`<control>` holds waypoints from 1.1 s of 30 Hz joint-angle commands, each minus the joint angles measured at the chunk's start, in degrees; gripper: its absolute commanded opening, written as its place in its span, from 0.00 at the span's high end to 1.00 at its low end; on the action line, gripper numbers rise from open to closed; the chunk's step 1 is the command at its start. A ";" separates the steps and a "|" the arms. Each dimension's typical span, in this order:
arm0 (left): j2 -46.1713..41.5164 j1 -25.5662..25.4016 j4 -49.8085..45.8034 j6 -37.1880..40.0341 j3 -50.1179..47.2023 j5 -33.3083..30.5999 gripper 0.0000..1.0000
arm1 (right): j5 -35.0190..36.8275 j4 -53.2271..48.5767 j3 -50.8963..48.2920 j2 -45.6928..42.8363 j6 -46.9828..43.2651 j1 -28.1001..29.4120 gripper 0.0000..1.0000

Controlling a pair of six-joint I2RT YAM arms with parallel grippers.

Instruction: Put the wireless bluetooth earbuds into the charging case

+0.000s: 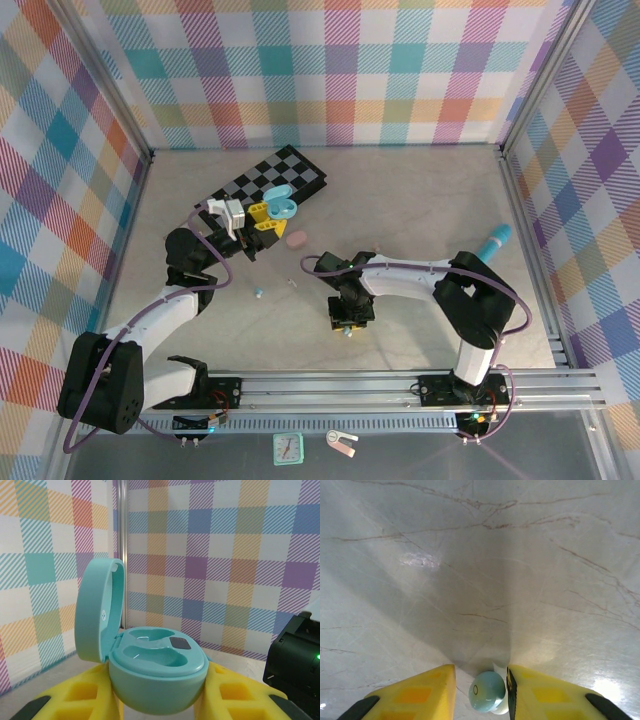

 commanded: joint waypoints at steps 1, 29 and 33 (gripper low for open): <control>-1.28 0.71 3.28 -0.04 0.72 1.67 0.74 | -0.63 -1.33 -0.54 0.31 1.15 0.49 0.68; -4.94 0.73 -1.95 1.69 0.48 2.11 0.74 | -8.07 3.53 -1.31 -13.81 -4.38 -7.55 0.85; -5.89 0.53 -3.49 1.59 0.46 2.84 0.74 | -12.15 3.20 1.39 -18.66 -6.97 -11.62 0.85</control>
